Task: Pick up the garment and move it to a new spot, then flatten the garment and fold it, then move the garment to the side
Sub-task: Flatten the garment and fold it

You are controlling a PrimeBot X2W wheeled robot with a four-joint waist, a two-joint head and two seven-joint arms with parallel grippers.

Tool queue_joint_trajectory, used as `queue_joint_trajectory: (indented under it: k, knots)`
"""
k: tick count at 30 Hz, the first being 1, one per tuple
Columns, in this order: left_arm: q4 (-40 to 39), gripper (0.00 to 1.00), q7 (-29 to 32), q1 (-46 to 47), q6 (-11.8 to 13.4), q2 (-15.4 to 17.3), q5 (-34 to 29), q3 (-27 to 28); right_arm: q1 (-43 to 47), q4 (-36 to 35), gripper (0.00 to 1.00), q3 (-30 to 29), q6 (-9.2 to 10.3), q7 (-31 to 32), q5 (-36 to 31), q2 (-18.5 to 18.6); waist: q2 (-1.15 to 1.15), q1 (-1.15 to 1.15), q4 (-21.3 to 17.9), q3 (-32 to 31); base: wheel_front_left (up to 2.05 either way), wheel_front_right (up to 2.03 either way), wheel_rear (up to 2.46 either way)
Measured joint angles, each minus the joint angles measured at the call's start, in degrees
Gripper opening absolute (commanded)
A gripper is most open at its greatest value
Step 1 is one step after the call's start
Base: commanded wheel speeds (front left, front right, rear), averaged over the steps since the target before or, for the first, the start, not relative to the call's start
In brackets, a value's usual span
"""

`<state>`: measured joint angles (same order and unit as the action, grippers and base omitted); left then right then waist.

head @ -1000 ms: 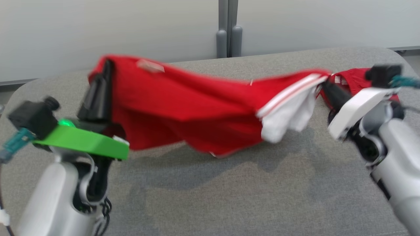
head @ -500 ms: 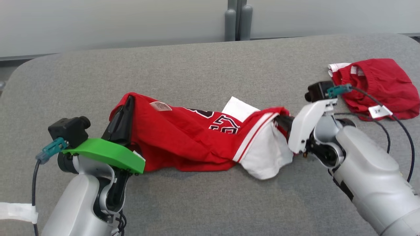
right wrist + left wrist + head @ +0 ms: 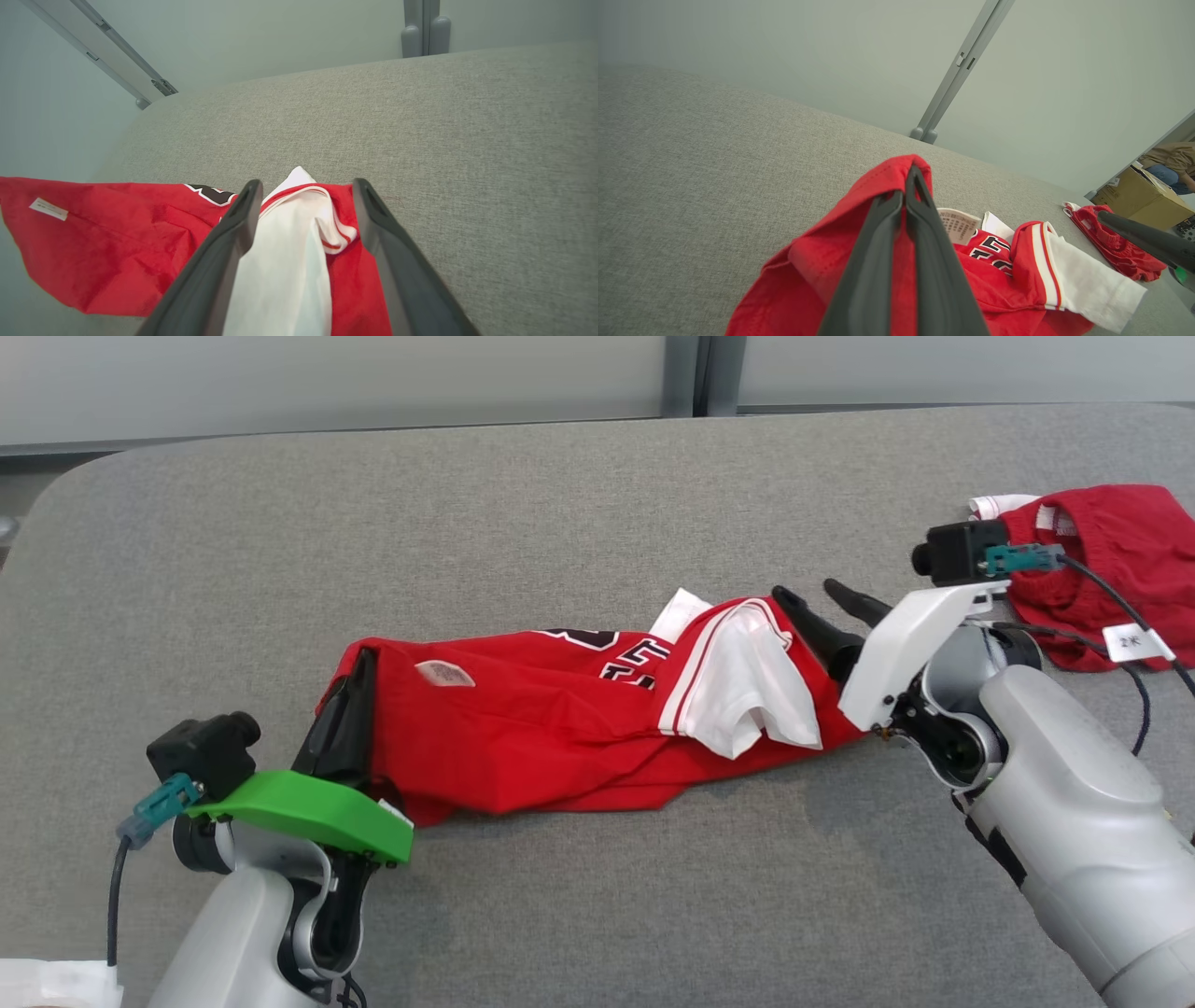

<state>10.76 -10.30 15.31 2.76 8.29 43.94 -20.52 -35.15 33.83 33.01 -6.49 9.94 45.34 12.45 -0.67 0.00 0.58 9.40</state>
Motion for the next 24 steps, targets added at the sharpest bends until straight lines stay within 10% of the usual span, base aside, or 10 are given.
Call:
queue_joint_trajectory:
  k: [11,24]
  knots:
    - [0.4,0.00,-2.1,-2.8,-1.3,-1.2,0.0,-0.8,10.2,-7.8,1.00,-6.2,-0.07,-12.9,3.5,3.9,0.00,0.00,-3.6,0.7,0.00,0.00,0.00]
    - [0.0,0.00,-3.0,-4.9,-1.3,-1.5,-0.3,0.4,23.8,-16.9,1.00,-0.2,-0.56,-16.9,9.5,0.2,0.00,0.00,-5.5,0.8,0.00,0.00,0.00]
